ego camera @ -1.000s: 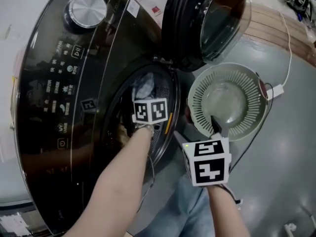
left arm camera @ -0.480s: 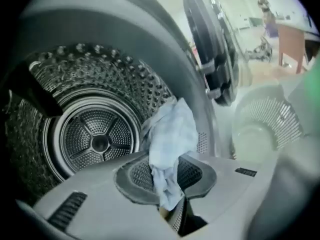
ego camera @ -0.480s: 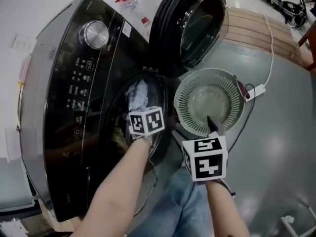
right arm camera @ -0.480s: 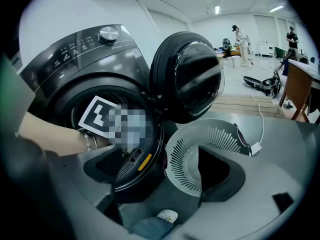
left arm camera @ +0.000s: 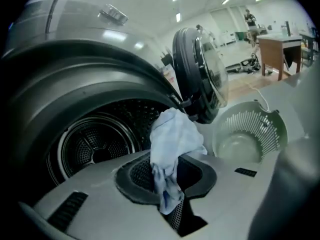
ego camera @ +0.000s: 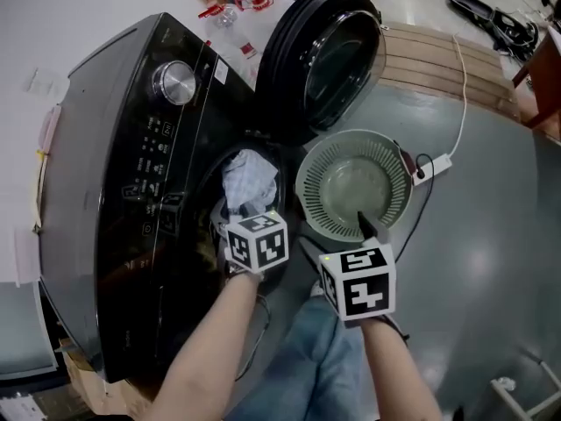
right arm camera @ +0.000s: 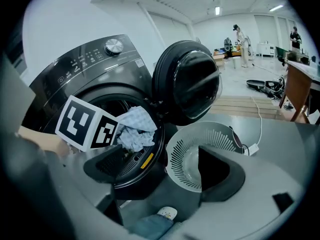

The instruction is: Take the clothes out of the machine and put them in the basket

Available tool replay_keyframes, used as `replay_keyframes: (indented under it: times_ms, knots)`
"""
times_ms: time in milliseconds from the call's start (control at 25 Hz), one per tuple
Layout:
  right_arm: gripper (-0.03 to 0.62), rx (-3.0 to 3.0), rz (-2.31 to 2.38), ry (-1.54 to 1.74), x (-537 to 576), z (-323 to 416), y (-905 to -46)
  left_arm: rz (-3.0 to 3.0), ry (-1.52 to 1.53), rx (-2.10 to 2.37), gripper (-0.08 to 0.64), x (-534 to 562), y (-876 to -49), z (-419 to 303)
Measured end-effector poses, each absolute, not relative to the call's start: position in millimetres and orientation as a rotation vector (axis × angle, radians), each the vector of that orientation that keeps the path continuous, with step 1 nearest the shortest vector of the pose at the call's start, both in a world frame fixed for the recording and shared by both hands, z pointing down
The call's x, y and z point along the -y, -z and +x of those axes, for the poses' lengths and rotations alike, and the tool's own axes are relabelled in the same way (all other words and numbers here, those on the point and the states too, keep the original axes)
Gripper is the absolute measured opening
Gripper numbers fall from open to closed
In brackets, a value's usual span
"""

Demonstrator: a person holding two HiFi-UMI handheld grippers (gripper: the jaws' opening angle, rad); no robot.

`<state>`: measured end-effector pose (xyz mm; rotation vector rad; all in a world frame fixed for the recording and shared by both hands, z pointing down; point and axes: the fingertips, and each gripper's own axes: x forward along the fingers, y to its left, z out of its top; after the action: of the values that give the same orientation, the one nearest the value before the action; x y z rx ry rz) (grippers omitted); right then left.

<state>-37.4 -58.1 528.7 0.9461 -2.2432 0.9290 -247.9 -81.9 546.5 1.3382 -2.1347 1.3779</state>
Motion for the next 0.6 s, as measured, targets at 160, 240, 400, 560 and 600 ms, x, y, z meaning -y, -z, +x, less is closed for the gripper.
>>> replay_keyframes:
  times_ms: [160, 240, 400, 560, 600]
  knots:
    - [0.474, 2.221, 0.935, -0.911, 54.9, -27.4, -524.2, 1.340, -1.306, 2.136, 0.067, 74.0, -533.0, -239.7]
    - [0.474, 2.208, 0.934, -0.894, 54.1, -20.5, -521.0, 1.348, -1.269, 2.142, 0.067, 71.6, -523.0, -234.4]
    - [0.474, 2.172, 0.959, -0.892, 50.5, -1.9, -515.1, 1.399, -1.171, 2.147, 0.067, 69.1, -497.8, -220.6]
    - [0.474, 2.140, 0.997, -0.929, 46.3, 13.3, -504.7, 1.462, -1.128, 2.124, 0.067, 69.4, -473.4, -205.7]
    - [0.474, 2.134, 1.005, -0.938, 44.9, 16.6, -500.9, 1.477, -1.118, 2.117, 0.067, 69.3, -467.3, -200.7]
